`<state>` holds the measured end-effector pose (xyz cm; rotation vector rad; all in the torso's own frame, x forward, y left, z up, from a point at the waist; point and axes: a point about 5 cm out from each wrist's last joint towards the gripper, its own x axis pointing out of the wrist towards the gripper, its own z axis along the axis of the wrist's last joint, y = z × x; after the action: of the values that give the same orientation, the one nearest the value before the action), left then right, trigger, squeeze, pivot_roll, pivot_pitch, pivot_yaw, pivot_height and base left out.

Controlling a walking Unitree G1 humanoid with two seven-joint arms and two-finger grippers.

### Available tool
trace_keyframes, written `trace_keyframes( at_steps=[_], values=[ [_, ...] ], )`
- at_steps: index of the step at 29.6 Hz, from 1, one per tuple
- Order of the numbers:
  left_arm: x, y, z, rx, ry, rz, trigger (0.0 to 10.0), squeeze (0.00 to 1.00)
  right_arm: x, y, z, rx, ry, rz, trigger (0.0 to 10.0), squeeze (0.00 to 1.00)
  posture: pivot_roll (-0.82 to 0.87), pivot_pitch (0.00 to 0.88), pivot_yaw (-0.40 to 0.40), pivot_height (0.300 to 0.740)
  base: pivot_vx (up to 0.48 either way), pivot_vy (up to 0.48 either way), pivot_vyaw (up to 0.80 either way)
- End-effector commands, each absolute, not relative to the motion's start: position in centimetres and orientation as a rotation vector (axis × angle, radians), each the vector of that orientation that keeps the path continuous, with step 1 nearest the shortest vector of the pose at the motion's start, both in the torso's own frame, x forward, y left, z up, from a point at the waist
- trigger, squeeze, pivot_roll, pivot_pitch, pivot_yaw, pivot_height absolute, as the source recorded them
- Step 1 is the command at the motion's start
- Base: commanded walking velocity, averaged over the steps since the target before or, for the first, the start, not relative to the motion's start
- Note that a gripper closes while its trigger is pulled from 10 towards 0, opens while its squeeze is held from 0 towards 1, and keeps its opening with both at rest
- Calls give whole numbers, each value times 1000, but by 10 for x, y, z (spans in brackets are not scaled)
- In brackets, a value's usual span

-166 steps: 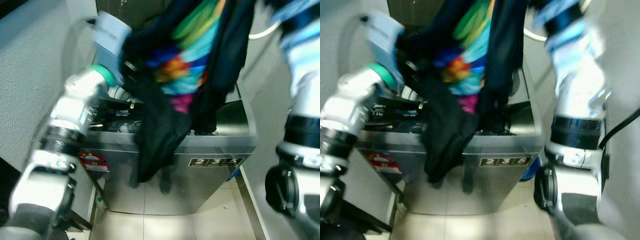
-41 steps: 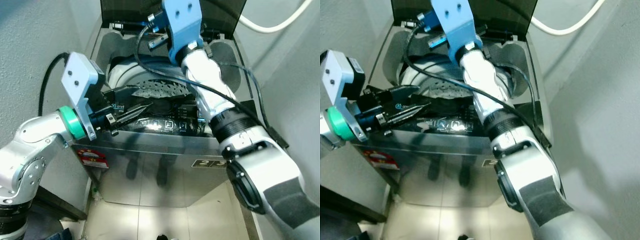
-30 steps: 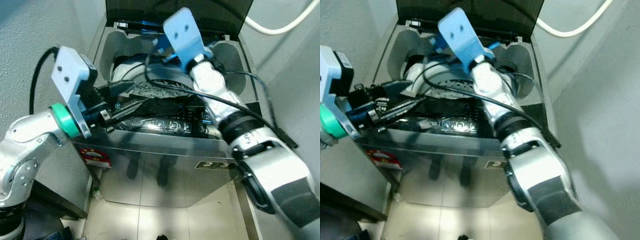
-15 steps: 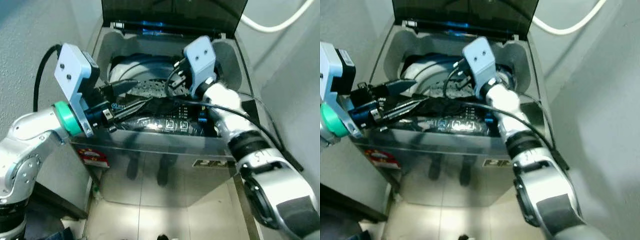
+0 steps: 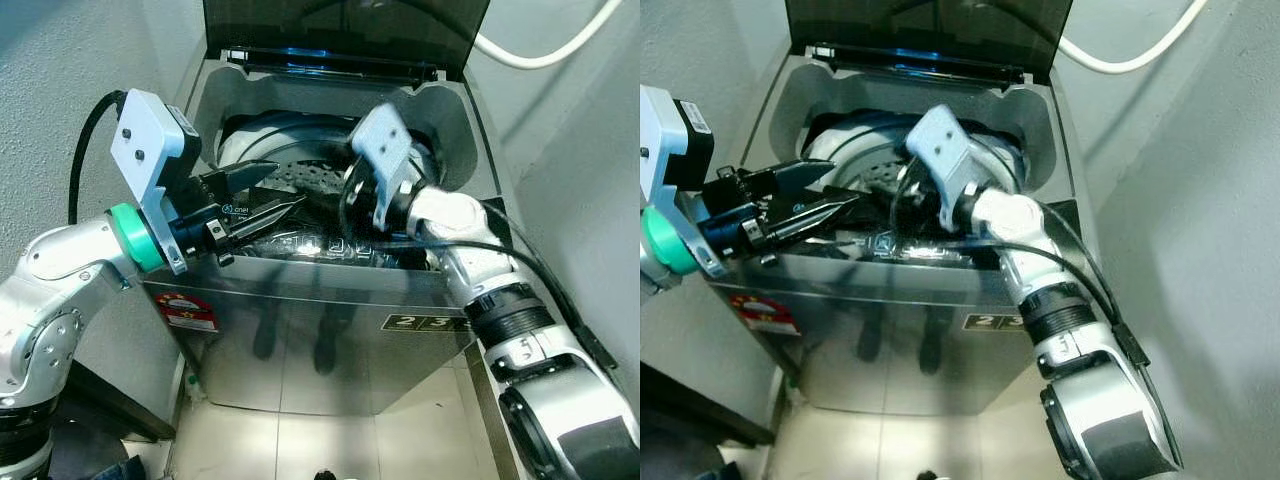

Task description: Clothes washing

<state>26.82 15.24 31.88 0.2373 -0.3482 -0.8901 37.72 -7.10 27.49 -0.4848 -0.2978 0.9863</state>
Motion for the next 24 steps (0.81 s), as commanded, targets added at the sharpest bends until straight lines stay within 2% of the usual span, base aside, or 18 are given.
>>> trace_keyframes(
  at_steps=[1, 5, 6, 8, 9, 10, 11, 13, 14, 24],
  values=[
    [267, 151, 314, 244, -324, -898, 10000, 0, 376, -73, 265, -523, -243, 1013, 10000, 1000, 70, 179, 2, 740, 0, 0, 0],
    [267, 151, 314, 243, -323, -898, 10000, 0, 376, -74, 261, -540, -208, 1020, 10000, 1000, 73, 180, 2, 740, 0, 0, 0],
    [267, 151, 314, 244, -322, -897, 10000, 0, 377, -76, 258, -556, -190, 1012, 10000, 863, 73, 180, 2, 740, 0, 0, 0],
    [267, 151, 314, 244, -322, -897, 10000, 0, 377, -76, 258, -556, -190, 1012, 10000, 863, 73, 180, 2, 740, 0, 0, 0],
    [267, 151, 314, 244, -322, -897, 10000, 0, 378, -77, 256, -568, -179, 1008, 10000, 0, 73, 180, 2, 740, 0, 0, 0],
    [267, 151, 314, 244, -322, -896, 10000, 0, 380, -78, 254, -573, -165, 995, 10000, 0, 73, 180, 3, 740, 0, 0, 0],
    [267, 151, 314, 243, -322, -897, 10000, 0, 381, -79, 253, -574, -153, 984, 4431, 0, 73, 181, 4, 740, 0, 0, 0],
    [267, 150, 314, 242, -322, -897, 10000, 0, 382, -79, 252, -572, -145, 980, 4431, 0, 73, 181, 4, 740, 0, 0, 0],
    [267, 150, 314, 241, -321, -898, 10000, 0, 383, -80, 250, -575, -130, 977, 0, 0, 71, 181, 5, 740, 0, 0, 0],
    [268, 148, 313, 235, -318, -905, 10000, 0, 384, -79, 243, -557, -28, 1033, 0, 0, 57, 188, 6, 740, 0, 0, 0]
  ],
)
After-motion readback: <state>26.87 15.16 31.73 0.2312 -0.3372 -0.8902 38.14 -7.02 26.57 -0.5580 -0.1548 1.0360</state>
